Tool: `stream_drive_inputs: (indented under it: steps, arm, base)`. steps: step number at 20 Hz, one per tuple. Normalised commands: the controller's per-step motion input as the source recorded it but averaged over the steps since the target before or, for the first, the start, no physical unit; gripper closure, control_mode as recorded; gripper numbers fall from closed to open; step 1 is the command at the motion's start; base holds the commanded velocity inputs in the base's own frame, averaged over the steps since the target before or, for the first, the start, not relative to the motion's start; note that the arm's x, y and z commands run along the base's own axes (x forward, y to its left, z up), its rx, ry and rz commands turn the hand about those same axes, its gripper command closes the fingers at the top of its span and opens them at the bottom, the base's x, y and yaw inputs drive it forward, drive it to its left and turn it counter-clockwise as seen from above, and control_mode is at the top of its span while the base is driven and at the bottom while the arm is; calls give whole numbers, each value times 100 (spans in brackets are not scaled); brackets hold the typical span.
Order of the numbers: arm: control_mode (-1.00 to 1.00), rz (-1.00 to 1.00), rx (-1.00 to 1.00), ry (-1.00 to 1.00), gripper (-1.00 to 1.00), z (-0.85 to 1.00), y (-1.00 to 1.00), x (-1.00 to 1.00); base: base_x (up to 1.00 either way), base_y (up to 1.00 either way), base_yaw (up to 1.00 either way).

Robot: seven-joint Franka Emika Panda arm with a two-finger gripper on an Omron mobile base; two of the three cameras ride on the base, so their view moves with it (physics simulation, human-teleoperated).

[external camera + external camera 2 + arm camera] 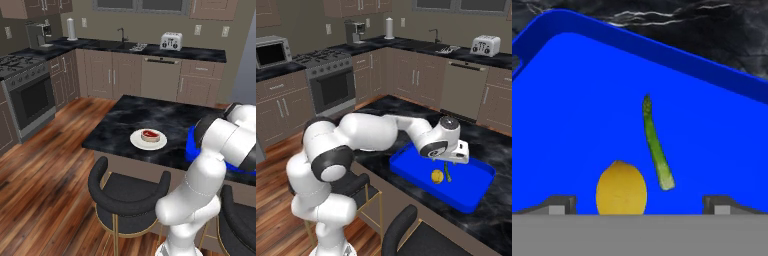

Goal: Create a steak meal by picking up the steak and asparagus from the tray and placing them on the plate. Leave the lemon on the tray.

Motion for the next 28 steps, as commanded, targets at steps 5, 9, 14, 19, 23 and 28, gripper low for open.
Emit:
stream_drive_inputs:
  steps: [5,9,14,19,23,28]
  arm:
    - [-100,0,6,7,-100,-28,0,25]
    - [-100,0,3,5,-100,-32,-2,29]
    - [-100,0,5,4,-100,-31,-17,30]
    - [-100,0,4,3,-100,-31,-18,26]
    - [-100,0,5,3,-100,-27,-18,25]
    - [-100,0,4,3,-100,-22,-15,30]
  base:
    - [0,0,0]
    - [0,0,0]
    - [0,0,0]
    - [0,0,0]
    - [0,0,0]
    - [0,0,0]
